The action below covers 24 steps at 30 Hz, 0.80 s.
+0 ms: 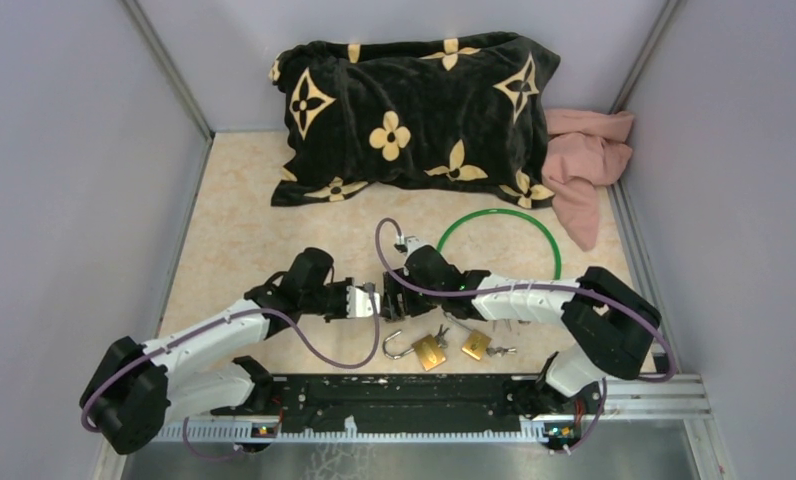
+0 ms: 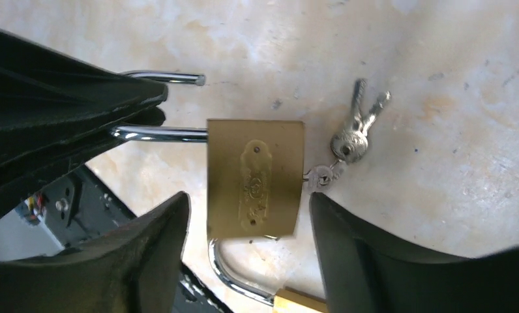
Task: Lock with the key
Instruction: Pick up the lock from the center of the board.
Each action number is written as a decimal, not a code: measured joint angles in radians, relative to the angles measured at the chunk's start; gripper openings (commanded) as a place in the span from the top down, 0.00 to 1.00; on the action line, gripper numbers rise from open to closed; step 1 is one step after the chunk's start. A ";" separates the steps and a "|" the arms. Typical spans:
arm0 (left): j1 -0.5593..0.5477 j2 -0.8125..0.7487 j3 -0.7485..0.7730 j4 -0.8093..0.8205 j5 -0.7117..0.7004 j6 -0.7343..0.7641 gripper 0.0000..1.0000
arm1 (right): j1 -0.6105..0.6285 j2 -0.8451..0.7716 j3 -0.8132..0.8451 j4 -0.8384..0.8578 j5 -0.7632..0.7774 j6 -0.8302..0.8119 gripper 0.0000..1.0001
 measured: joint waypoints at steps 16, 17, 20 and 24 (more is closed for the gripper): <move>0.010 -0.149 0.338 -0.299 0.087 -0.453 1.00 | -0.034 -0.717 -0.362 0.267 -0.154 -0.299 0.01; 0.015 -0.161 0.364 -0.317 0.112 -0.487 1.00 | -0.035 -0.776 -0.393 0.307 -0.158 -0.314 0.01; 0.033 -0.192 0.414 -0.340 0.173 -0.571 1.00 | -0.035 -0.912 -0.459 0.411 -0.160 -0.344 0.01; 0.070 -0.234 0.449 -0.335 0.270 -0.697 1.00 | -0.035 -0.967 -0.458 0.459 -0.161 -0.376 0.01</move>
